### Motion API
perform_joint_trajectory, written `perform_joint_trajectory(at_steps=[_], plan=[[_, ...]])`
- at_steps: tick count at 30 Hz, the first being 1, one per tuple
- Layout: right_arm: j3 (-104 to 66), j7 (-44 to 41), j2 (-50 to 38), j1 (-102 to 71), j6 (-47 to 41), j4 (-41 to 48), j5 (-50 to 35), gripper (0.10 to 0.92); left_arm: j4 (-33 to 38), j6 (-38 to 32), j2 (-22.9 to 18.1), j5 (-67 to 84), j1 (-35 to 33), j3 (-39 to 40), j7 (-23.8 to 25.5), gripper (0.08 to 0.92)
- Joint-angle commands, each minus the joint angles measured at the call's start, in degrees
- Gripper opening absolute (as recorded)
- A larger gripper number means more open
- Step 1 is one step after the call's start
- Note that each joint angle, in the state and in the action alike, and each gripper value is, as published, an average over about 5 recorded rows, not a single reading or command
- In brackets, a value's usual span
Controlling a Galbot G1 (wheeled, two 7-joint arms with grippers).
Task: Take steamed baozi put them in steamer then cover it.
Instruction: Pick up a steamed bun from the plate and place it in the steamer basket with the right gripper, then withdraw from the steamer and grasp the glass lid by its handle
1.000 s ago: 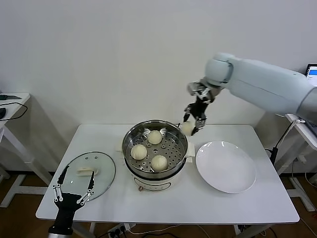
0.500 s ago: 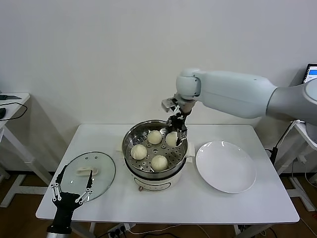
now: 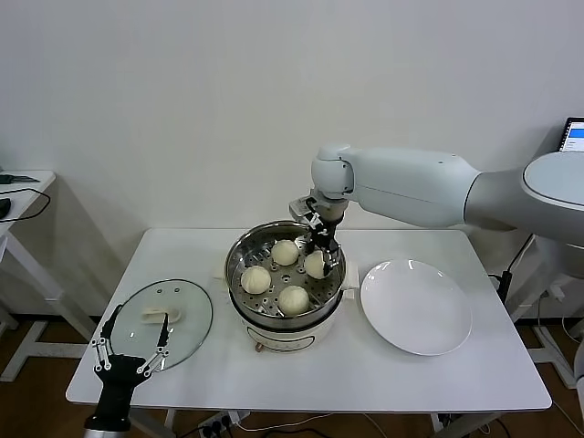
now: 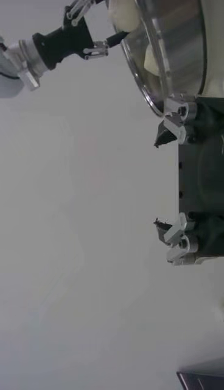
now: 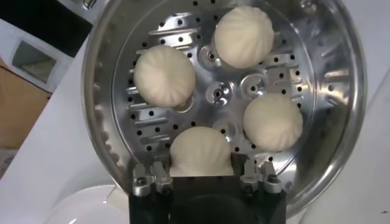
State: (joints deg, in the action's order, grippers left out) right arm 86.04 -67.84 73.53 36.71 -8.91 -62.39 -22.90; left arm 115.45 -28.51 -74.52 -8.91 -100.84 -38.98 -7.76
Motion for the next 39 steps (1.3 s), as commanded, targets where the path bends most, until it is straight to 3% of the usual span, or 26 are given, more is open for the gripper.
perform_joint_trajectory(at_steps=[1,8,18,26,28,33,35,39], plan=[[0.45,0.54,0.76,-0.86,-0.05,0.90,1.42,0.662,0.15,0.23,0.06,-0.24,-0.10,-0.21,-0.19,0.823],[0.63,1.01,0.89,-1.43,0.01,1.06,1.80,0.682,0.60,0.92,-0.01,-1.10,-0.38,-0.20,-1.09,0.823],[-1.15,1.58,-0.80,-1.23,0.08,-0.89,1.88,0.820,1.13,0.78,-0.11,-1.63,-0.78,-0.81,-1.28,0.823],[-13.12,1.73,-14.69,0.51,2.11,-10.62,3.35,0.823,0.90,0.79,0.08,-6.28,-0.96,-0.84,-1.18,0.823],[-16.17,8.71,-19.55,0.09,3.47,-13.85,1.52,0.823,0.59,1.17,0.16,-8.17,-0.56,-0.79,-1.57,0.823],[-19.86,46.07,-31.51,-4.50,8.20,-21.04,-8.68,0.823,0.39,4.99,1.25,-14.19,0.53,-0.73,-3.29,0.823],[-23.49,57.43,-35.23,-9.33,10.90,-22.81,-11.46,0.823,0.65,7.24,1.96,-17.12,0.67,-0.76,-3.67,0.823],[-37.97,70.70,-40.47,-24.21,16.32,-24.52,-13.91,0.823,0.80,10.04,3.17,-19.84,1.61,-0.32,-4.67,0.823]])
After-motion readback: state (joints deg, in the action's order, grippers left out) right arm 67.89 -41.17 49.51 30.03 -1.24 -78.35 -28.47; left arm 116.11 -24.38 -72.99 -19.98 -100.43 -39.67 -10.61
